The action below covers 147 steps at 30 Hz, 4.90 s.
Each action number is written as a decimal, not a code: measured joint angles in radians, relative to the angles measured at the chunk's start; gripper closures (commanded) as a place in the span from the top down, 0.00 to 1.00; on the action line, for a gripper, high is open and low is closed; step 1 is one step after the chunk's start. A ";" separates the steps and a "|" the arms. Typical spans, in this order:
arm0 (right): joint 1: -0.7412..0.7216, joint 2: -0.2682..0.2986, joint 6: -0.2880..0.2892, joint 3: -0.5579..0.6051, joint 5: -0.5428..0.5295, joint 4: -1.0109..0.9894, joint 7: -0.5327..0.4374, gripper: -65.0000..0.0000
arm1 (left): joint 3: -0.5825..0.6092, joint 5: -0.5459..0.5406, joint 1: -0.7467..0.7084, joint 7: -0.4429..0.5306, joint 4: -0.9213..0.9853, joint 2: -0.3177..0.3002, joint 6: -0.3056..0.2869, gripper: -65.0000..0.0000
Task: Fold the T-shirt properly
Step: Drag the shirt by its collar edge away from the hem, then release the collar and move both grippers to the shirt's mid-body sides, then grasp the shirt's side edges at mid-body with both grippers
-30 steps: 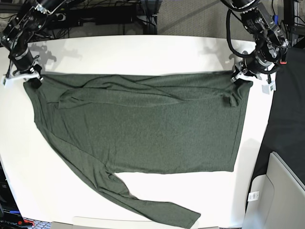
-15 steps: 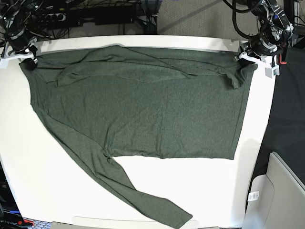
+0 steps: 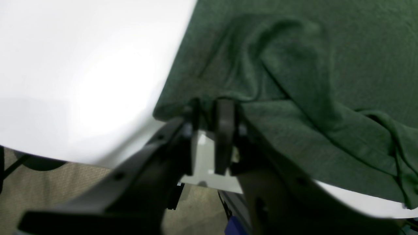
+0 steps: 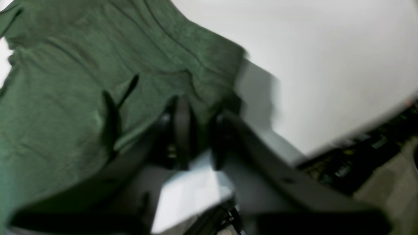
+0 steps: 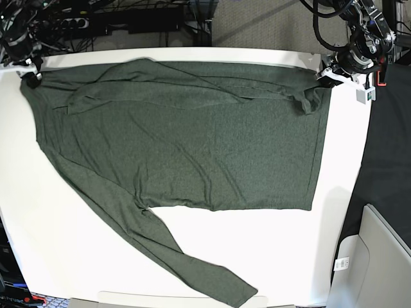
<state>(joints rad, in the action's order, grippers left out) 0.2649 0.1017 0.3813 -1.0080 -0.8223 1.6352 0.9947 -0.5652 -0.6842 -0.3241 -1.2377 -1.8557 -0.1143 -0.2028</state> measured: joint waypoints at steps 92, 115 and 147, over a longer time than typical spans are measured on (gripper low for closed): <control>-0.753 0.089 0.011 0.413 0.524 -0.245 -0.060 0.42 | 0.752 0.137 0.847 0.864 1.113 -0.118 0.153 0.13; -0.947 0.129 0.011 0.710 0.777 -0.672 -0.174 0.43 | 0.735 0.132 0.594 0.799 0.663 -0.183 0.155 0.00; -0.938 0.183 0.004 0.862 0.764 -0.953 -0.312 0.26 | 0.654 0.132 0.535 0.718 0.539 -0.200 0.154 0.00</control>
<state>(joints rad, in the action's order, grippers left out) -0.6727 0.2852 0.3851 -0.1463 -0.0582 0.6823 0.6823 0.0887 -0.5522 0.2108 -0.5201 -1.3170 -0.3138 -0.0483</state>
